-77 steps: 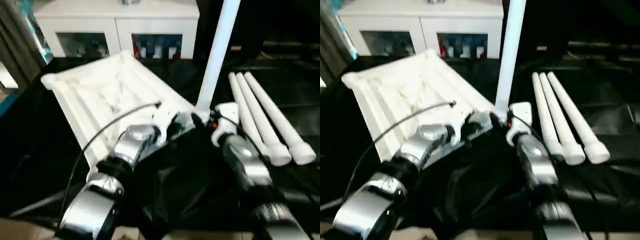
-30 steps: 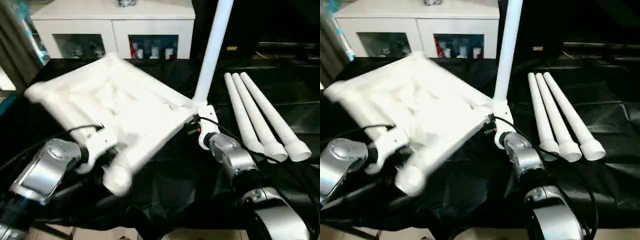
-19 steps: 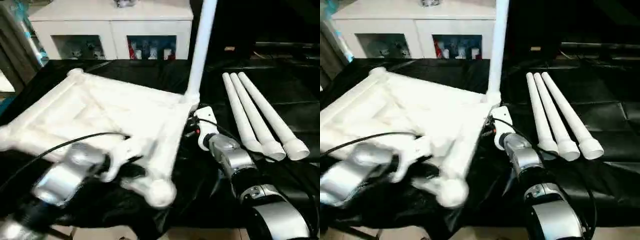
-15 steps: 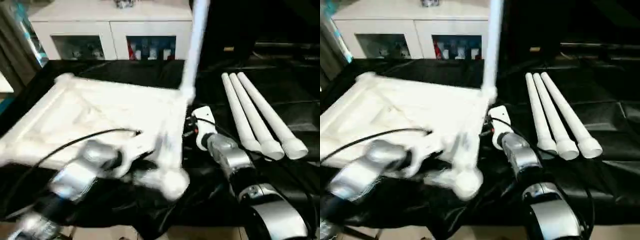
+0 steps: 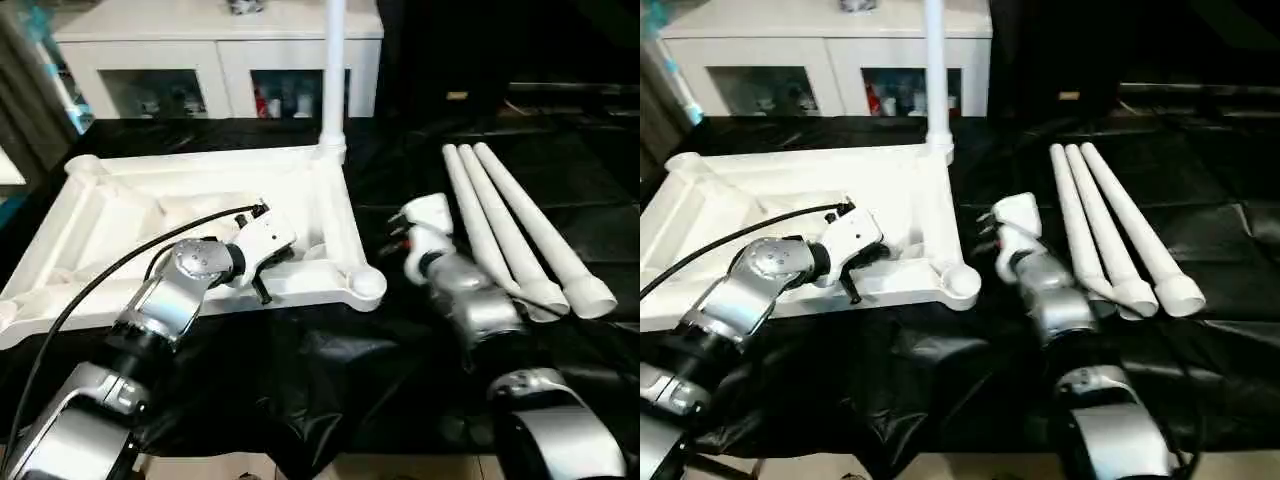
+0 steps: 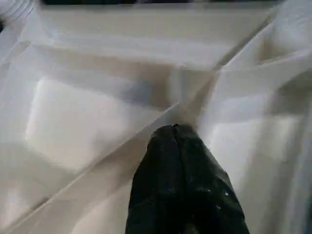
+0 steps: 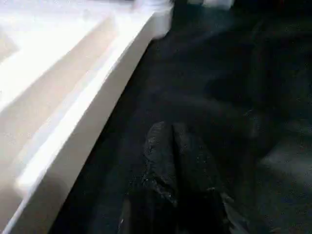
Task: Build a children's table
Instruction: Rotate table base
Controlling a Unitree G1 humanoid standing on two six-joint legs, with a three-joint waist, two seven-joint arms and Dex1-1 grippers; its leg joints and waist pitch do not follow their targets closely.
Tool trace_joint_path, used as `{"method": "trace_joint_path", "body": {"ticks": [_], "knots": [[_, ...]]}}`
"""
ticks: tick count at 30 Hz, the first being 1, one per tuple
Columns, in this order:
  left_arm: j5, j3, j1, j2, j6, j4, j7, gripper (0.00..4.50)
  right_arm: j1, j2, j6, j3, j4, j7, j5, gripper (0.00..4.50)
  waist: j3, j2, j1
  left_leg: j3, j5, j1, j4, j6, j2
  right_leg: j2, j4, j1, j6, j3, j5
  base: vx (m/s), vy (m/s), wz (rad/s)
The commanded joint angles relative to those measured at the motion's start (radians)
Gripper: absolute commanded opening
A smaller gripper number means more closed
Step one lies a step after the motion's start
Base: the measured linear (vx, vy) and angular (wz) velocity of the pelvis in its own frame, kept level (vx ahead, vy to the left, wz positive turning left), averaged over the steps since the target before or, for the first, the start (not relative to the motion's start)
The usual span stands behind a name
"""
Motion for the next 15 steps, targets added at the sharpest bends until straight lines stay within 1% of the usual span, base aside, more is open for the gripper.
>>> {"method": "trace_joint_path", "body": {"ticks": [1, 2, 3, 4, 5, 6, 7, 8, 10, 11, 12, 13, 14, 15], "knots": [[-0.085, 0.043, 0.029, -0.005, 0.048, -0.1, -0.055, 0.0, 0.021, -0.024, 0.124, -0.038, -0.14, 0.008, 0.046, 0.05, -0.079, 0.002, 0.005, -0.01, -0.111, 0.005, -0.065, 0.057, 0.032, -0.06, -0.049, 0.068, -0.252, 0.044, -0.038, 0.0, 0.0, 0.0], [-0.127, 0.069, 0.042, -0.013, 0.1, -0.142, -0.067, 0.21, 0.032, -0.034, 0.171, -0.057, -0.196, 0.015, 0.07, 0.21, -0.074, -0.001, 0.007, -0.007, -0.128, 0.008, -0.067, 0.06, 0.034, -0.06, -0.052, 0.066, -0.248, 0.047, -0.075, 0.0, 0.0, 0.0], [-0.143, 0.078, 0.048, -0.017, 0.122, -0.161, -0.07, 0.33, 0.035, -0.046, 0.205, -0.067, -0.228, 0.007, 0.071, 0.31, -0.072, -0.005, 0.01, -0.005, -0.147, 0.011, -0.068, 0.054, 0.032, -0.058, -0.058, 0.063, -0.237, 0.046, -0.13, 0.0, 0.0, 0.0], [-0.158, 0.085, 0.053, -0.019, 0.134, -0.179, -0.069, 0.45, 0.037, -0.054, 0.226, -0.071, -0.247, -0.002, 0.07, 0.42, -0.072, -0.007, 0.01, -0.004, -0.155, 0.012, -0.068, 0.05, 0.031, -0.057, -0.062, 0.06, -0.229, 0.046, -0.156, 0.0, 0.0, 0.0], [-0.174, 0.096, 0.06, -0.022, 0.155, -0.204, -0.061, 0.45, 0.037, -0.066, 0.251, -0.072, -0.265, -0.01, 0.063, 0.42, -0.07, -0.01, 0.008, -0.004, -0.16, 0.011, -0.069, 0.045, 0.031, -0.057, -0.064, 0.06, -0.222, 0.046, -0.179, 0.0, 0.0, 0.0], [-0.193, 0.106, 0.067, -0.024, 0.18, -0.23, -0.059, 0.53, 0.036, -0.077, 0.275, -0.075, -0.279, -0.019, 0.055, 0.51, -0.068, -0.008, 0.009, -0.005, -0.172, 0.012, -0.07, 0.034, 0.03, -0.058, -0.068, 0.058, -0.207, 0.046, -0.222, 0.0, 0.0, 0.0], [-0.195, 0.107, 0.068, -0.025, 0.182, -0.232, -0.059, 0.65, 0.036, -0.078, 0.277, -0.075, -0.28, -0.019, 0.054, 0.51, -0.066, -0.011, 0.007, -0.004, -0.178, 0.013, -0.07, 0.028, 0.03, -0.056, -0.069, 0.057, -0.199, 0.047, -0.241, 0.0, 0.0, 0.0], [-0.221, 0.119, 0.08, -0.028, 0.216, -0.28, -0.054, 0.65, 0.029, -0.096, 0.33, -0.088, -0.306, -0.039, 0.049, 0.65, -0.067, -0.015, 0.006, -0.003, -0.179, 0.012, -0.069, 0.025, 0.027, -0.057, -0.074, 0.056, -0.185, 0.048, -0.266, 0.0, 0.0, 0.0], [-0.237, 0.13, 0.089, -0.035, 0.237, -0.316, -0.05, 0.8, 0.021, -0.116, 0.387, -0.098, -0.344, -0.051, 0.044, 0.78, -0.07, -0.012, 0.007, -0.004, -0.144, 0.01, -0.068, 0.024, 0.027, -0.054, -0.07, 0.058, -0.177, 0.048, -0.24, 0.0, 0.0, 0.0], [-0.242, 0.133, 0.091, -0.038, 0.248, -0.326, -0.053, 0.82, 0.02, -0.121, 0.411, -0.1, -0.357, -0.052, 0.042, 0.92, -0.071, -0.013, 0.006, -0.004, -0.129, 0.008, -0.067, 0.027, 0.025, -0.051, -0.066, 0.059, -0.177, 0.047, -0.212, 0.0, 0.0, 0.0], [-0.243, 0.134, 0.093, -0.038, 0.255, -0.333, -0.056, 1.0, 0.018, -0.127, 0.433, -0.1, -0.366, -0.052, 0.038, 1.06, -0.071, -0.013, 0.006, -0.004, -0.117, 0.005, -0.066, 0.032, 0.023, -0.051, -0.065, 0.06, -0.175, 0.047, -0.195, 0.0, 0.0, 0.0], [-0.246, 0.135, 0.096, -0.036, 0.267, -0.345, -0.058, 1.0, 0.021, -0.131, 0.462, -0.1, -0.388, -0.055, 0.038, 1.06, -0.071, -0.017, 0.002, -0.003, -0.113, 0.005, -0.065, 0.033, 0.023, -0.049, -0.065, 0.06, -0.174, 0.047, -0.188, 0.0, 0.0, 0.0], [-0.254, 0.129, 0.099, -0.03, 0.294, -0.367, -0.072, 1.13, 0.023, -0.145, 0.53, -0.097, -0.424, -0.057, 0.037, 1.16, -0.072, -0.016, 0.0, -0.004, -0.1, 0.006, -0.065, 0.037, 0.023, -0.049, -0.063, 0.062, -0.178, 0.047, -0.172, 0.0, 0.0, 0.0], [-0.257, 0.127, 0.101, -0.028, 0.3, -0.373, -0.075, 1.2, 0.024, -0.149, 0.547, -0.096, -0.434, -0.058, 0.037, 1.25, -0.073, -0.016, 0.0, -0.004, -0.089, 0.006, -0.064, 0.04, 0.023, -0.048, -0.06, 0.063, -0.181, 0.047, -0.159, 0.0, 0.0, 0.0]]}}
